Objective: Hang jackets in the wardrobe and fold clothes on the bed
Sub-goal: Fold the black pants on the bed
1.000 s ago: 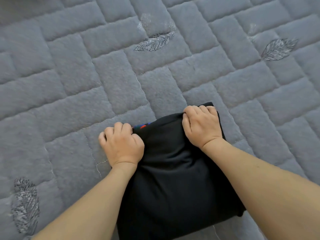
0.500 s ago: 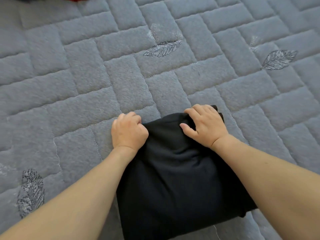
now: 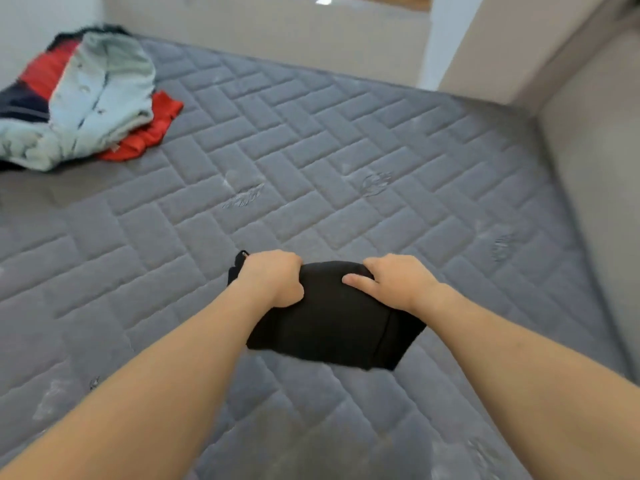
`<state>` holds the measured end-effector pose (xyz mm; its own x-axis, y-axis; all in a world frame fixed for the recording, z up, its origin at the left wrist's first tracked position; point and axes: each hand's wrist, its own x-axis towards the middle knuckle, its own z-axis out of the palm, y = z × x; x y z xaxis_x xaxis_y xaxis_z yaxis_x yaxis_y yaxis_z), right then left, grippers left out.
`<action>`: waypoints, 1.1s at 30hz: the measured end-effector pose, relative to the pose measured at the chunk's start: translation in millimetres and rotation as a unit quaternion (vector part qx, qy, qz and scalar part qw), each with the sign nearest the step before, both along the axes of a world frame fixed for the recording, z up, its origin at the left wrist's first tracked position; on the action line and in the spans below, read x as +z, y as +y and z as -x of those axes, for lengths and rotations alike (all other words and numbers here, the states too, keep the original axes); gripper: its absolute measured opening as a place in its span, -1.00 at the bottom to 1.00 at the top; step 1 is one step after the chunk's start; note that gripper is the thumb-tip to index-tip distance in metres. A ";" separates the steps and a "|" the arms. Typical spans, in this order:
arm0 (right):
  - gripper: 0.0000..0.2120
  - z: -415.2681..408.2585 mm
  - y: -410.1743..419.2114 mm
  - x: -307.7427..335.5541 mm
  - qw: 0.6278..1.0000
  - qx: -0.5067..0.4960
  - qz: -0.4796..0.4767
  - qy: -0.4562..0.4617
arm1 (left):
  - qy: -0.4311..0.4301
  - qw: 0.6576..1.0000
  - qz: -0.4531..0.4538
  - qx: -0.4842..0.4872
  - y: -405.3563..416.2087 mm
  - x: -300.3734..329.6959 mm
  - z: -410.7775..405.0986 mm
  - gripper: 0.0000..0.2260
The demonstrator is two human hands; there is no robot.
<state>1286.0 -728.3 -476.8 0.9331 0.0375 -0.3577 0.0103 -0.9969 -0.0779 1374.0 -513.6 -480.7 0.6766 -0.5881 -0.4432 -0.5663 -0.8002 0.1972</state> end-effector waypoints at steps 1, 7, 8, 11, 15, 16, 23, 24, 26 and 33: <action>-0.42 17.1 -6.2 36.5 0.999 -0.016 -0.002 -0.027 | -0.021 1.000 0.007 -0.017 -9.9 36.0 5.4 -0.83; -0.34 115.6 -39.1 237.0 0.988 -0.147 -0.004 -0.035 | -0.120 0.981 0.046 -0.145 -75.9 231.4 46.8 -0.91; -0.37 134.8 -42.4 263.2 0.982 -0.184 -0.019 -0.027 | -0.131 0.975 0.055 -0.174 -88.0 256.9 57.2 -0.93; -0.41 204.1 -46.7 332.2 0.950 -0.305 -0.050 -0.039 | -0.158 0.950 0.095 -0.253 -124.2 325.2 102.1 -0.97; -0.47 322.5 -38.8 406.3 0.894 -0.443 -0.031 -0.065 | -0.195 0.894 0.160 -0.369 -166.5 401.7 191.8 -0.95; -0.52 355.5 -32.2 422.0 0.878 -0.472 -0.029 -0.075 | -0.203 0.877 0.177 -0.398 -174.2 418.8 218.3 -0.96; -0.52 578.3 59.3 513.5 0.748 -0.642 0.054 -0.156 | -0.199 0.762 0.266 -0.555 -187.0 516.2 430.2 -0.93; -0.51 608.0 78.5 523.3 0.728 -0.664 0.059 -0.161 | -0.194 0.747 0.274 -0.574 -181.3 525.8 462.5 -0.94; -0.48 665.4 121.3 539.1 0.687 -0.704 0.066 -0.167 | -0.186 0.711 0.291 -0.613 -164.5 541.8 526.8 -0.94; -0.52 837.5 293.0 575.8 0.545 -0.811 0.105 -0.188 | -0.153 0.586 0.347 -0.716 -68.6 583.7 739.4 -0.94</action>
<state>448.5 -435.3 99.0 -0.3116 -0.9497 0.0318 -0.9208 0.2936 -0.2569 634.5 -582.2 103.0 -0.7451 -0.6170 0.2533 -0.6536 0.7511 -0.0929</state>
